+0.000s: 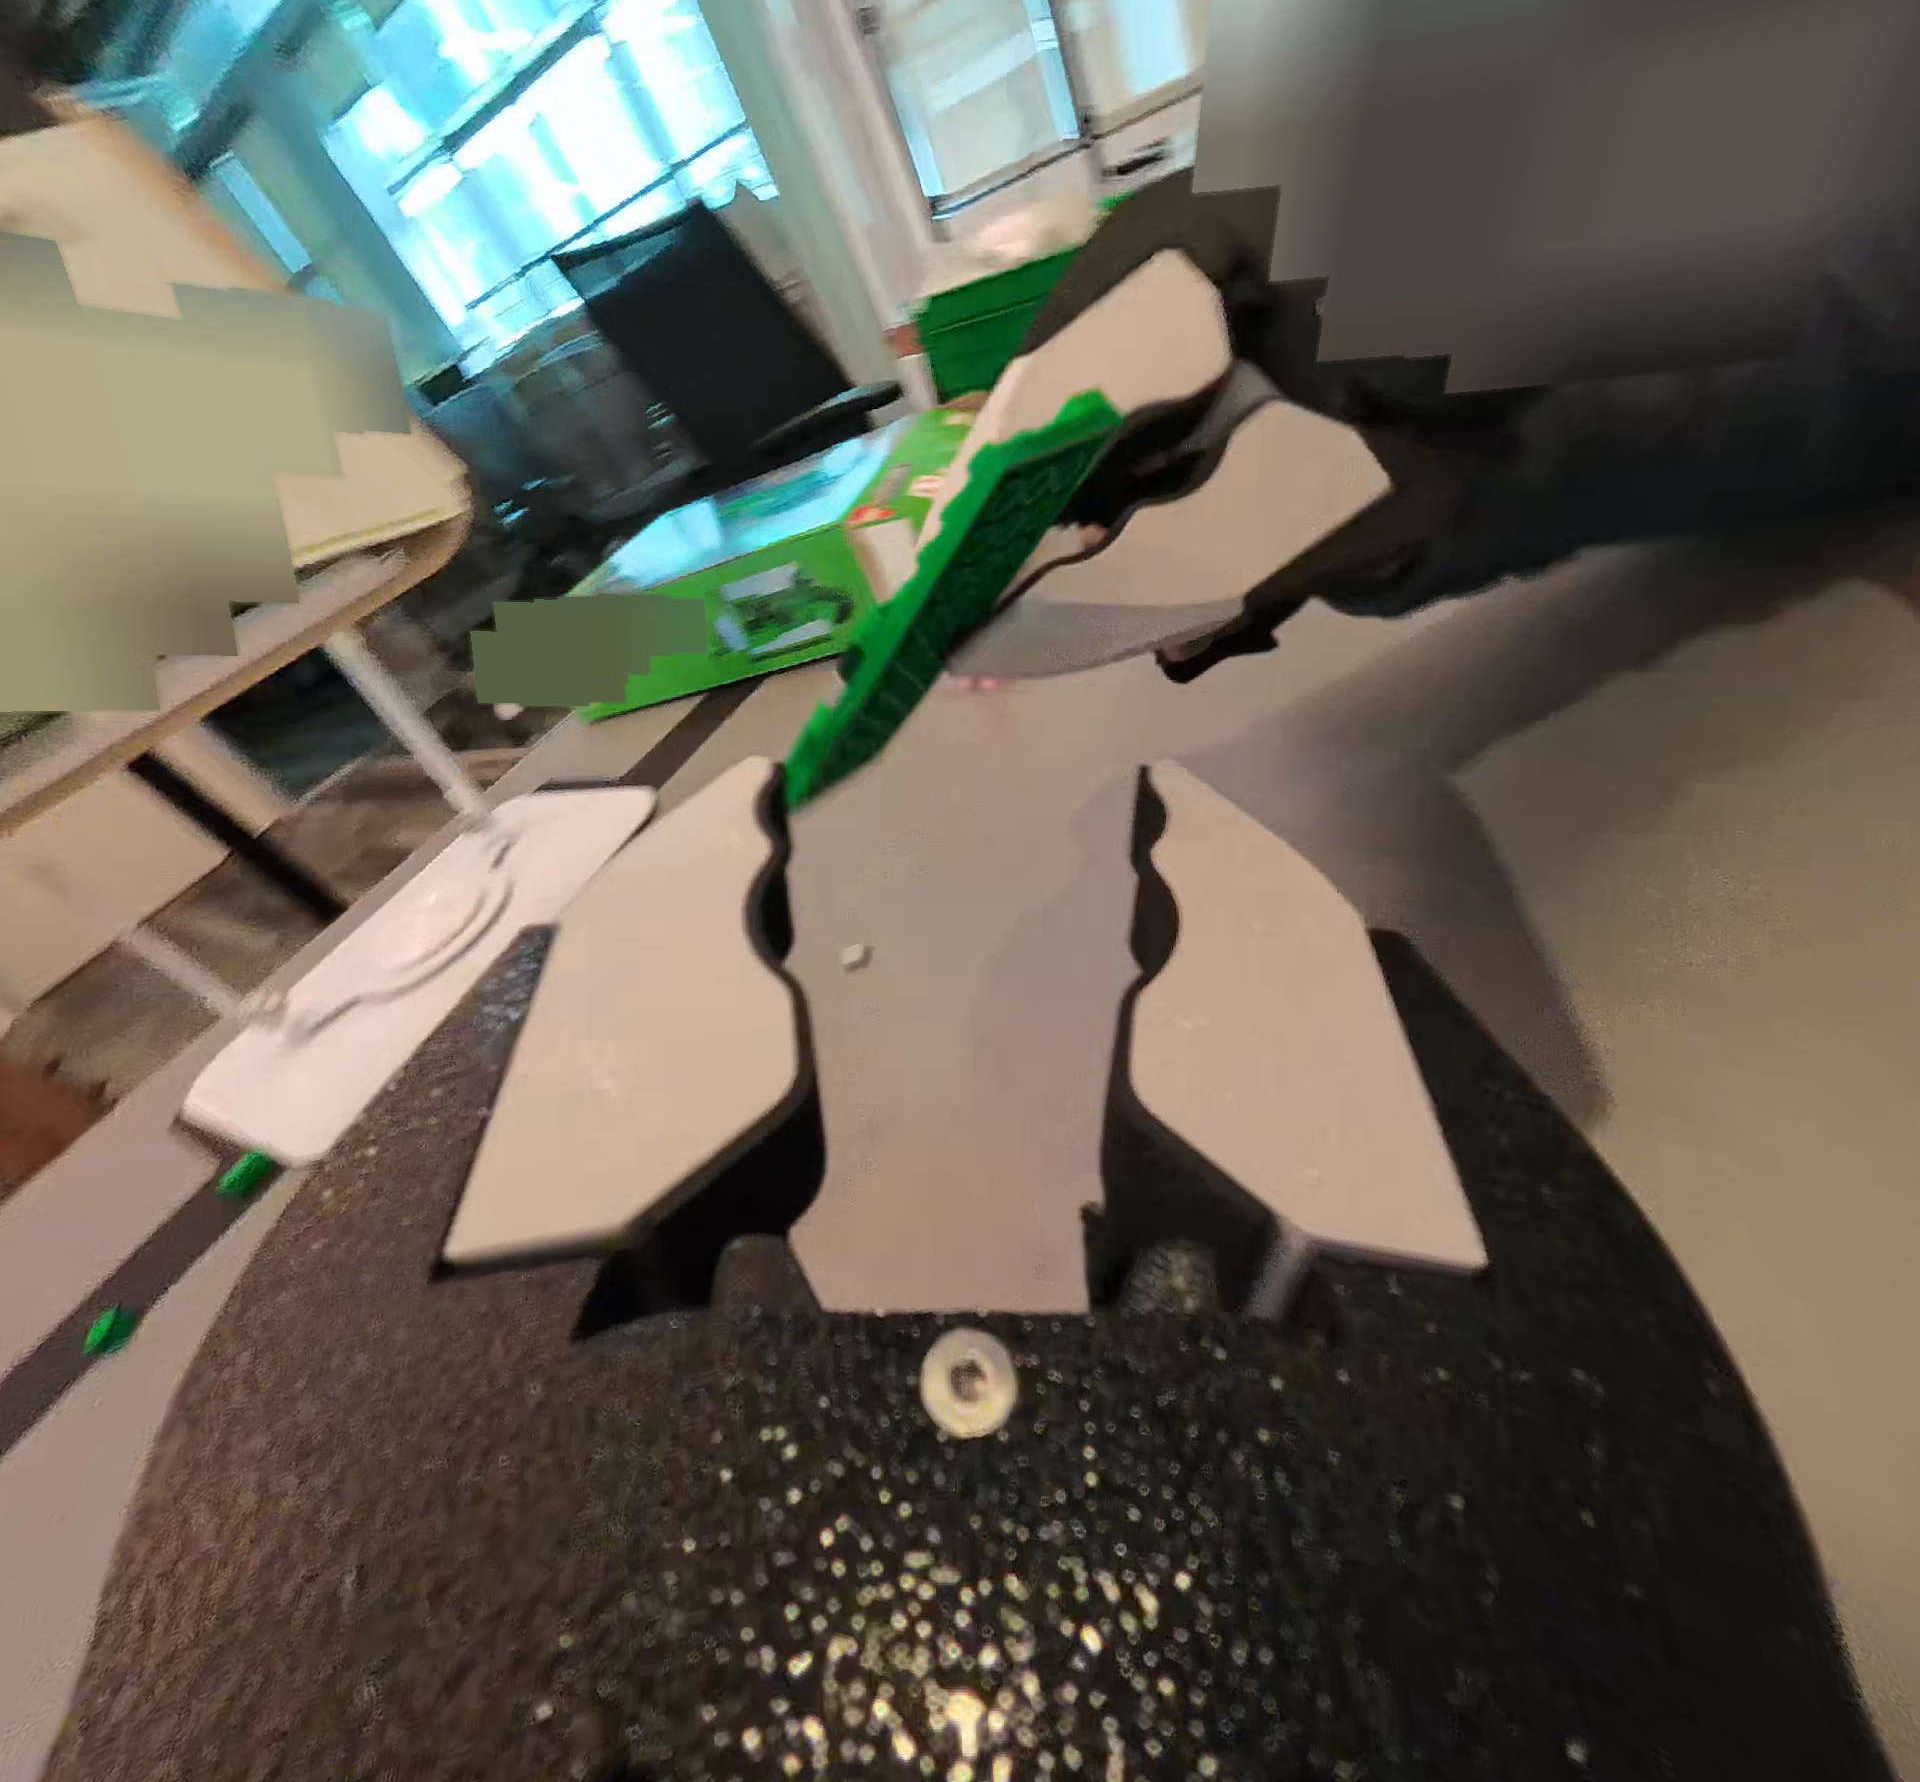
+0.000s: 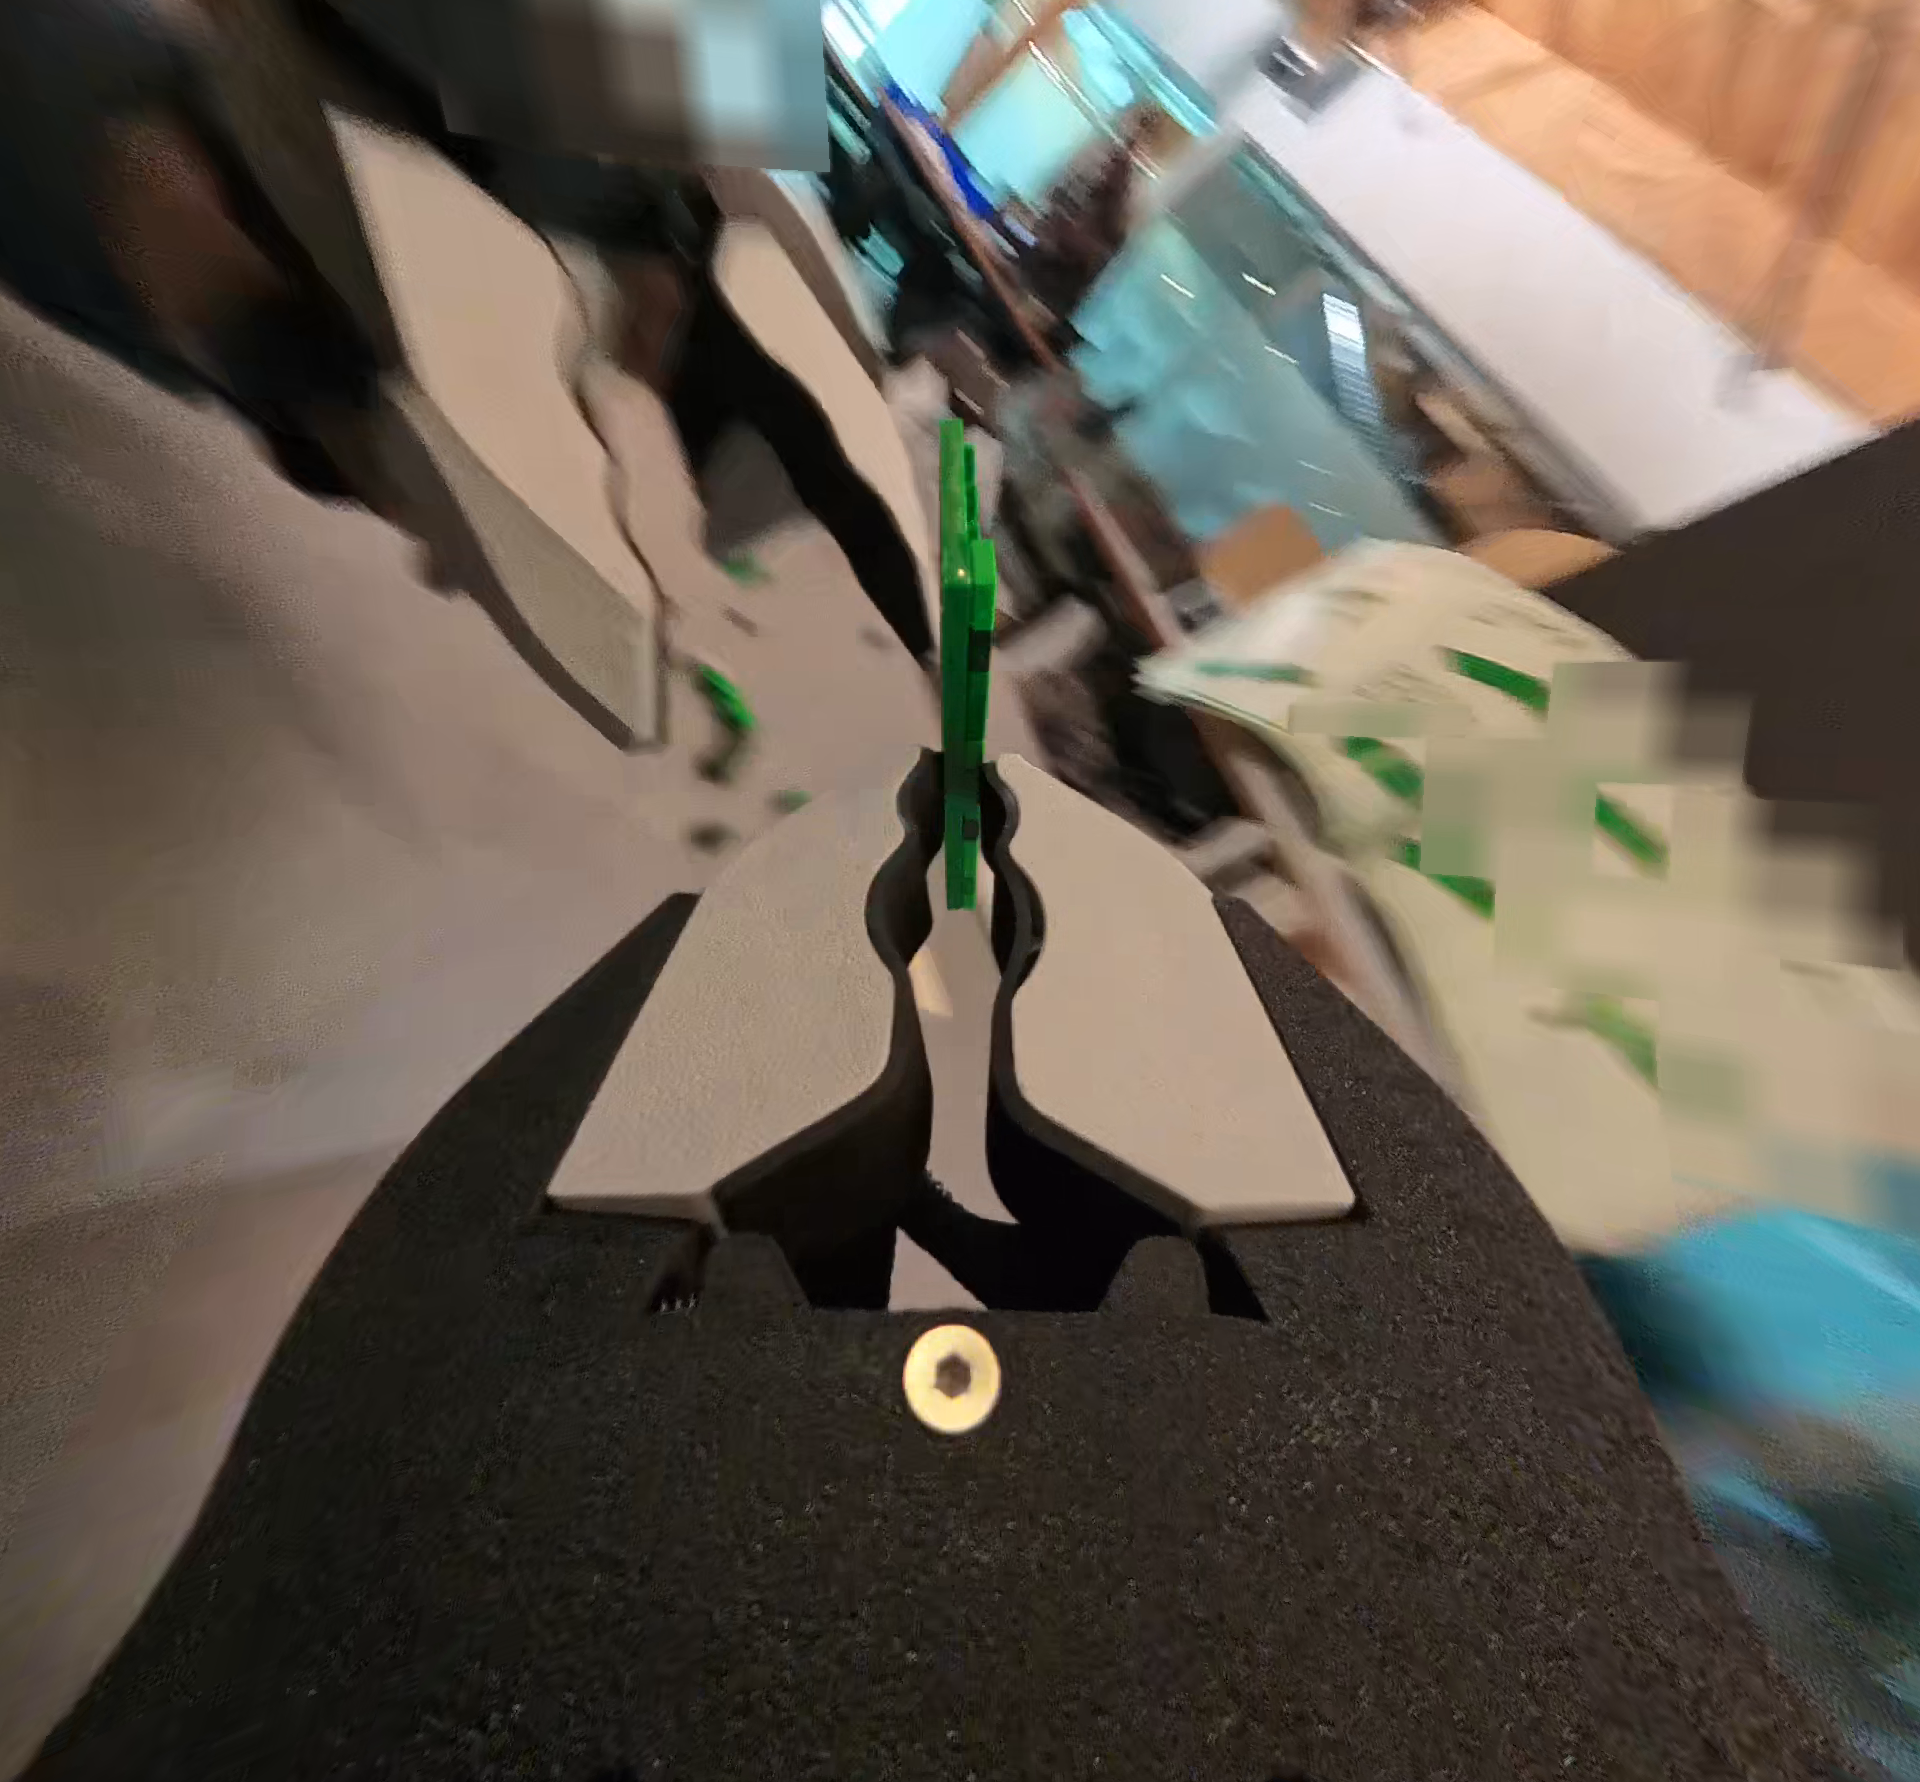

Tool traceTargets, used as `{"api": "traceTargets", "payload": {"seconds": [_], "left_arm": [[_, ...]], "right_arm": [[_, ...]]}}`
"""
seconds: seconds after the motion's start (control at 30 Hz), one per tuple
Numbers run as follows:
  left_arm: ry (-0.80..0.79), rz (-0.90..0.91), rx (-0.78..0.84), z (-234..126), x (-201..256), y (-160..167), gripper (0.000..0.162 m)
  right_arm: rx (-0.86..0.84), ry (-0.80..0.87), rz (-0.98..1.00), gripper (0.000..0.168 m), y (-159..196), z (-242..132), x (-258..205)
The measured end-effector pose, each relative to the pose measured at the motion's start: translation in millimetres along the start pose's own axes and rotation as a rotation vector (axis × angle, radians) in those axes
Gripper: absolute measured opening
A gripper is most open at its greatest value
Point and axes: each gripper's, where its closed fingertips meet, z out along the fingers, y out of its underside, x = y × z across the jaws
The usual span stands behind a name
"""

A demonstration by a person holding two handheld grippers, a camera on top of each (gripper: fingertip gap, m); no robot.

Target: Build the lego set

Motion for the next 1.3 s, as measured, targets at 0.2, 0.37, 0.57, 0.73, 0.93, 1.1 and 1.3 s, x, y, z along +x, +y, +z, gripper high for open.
{"api": "traceTargets", "payload": {"seconds": [0.2,0.37,0.57,0.73,0.93,1.1,1.3], "left_arm": [[-0.277,-0.241,-0.008,-5,-38,5,0.084],[-0.305,-0.224,-0.021,-6,-37,9,0.06],[-0.329,-0.154,-0.006,-11,-39,5,0.037],[-0.208,-0.173,0.057,-12,-31,-3,0.036],[-0.012,-0.255,0.128,-13,-19,-7,0.036],[-0.126,-0.225,0.138,-12,-28,-4,0.04],[-0.148,-0.223,0.119,-7,-26,-1,0.041]], "right_arm": [[-0.286,0.295,-0.508,0.006,23,27,18],[-0.282,0.287,-0.522,0.006,20,40,5],[-0.267,0.328,-0.558,0.006,13,40,8],[-0.187,0.385,-0.57,0.028,11,33,16],[-0.215,0.382,-0.605,0.008,28,28,25],[-0.257,0.406,-0.595,0.006,30,28,28],[-0.248,0.382,-0.582,0.006,25,32,16]]}}
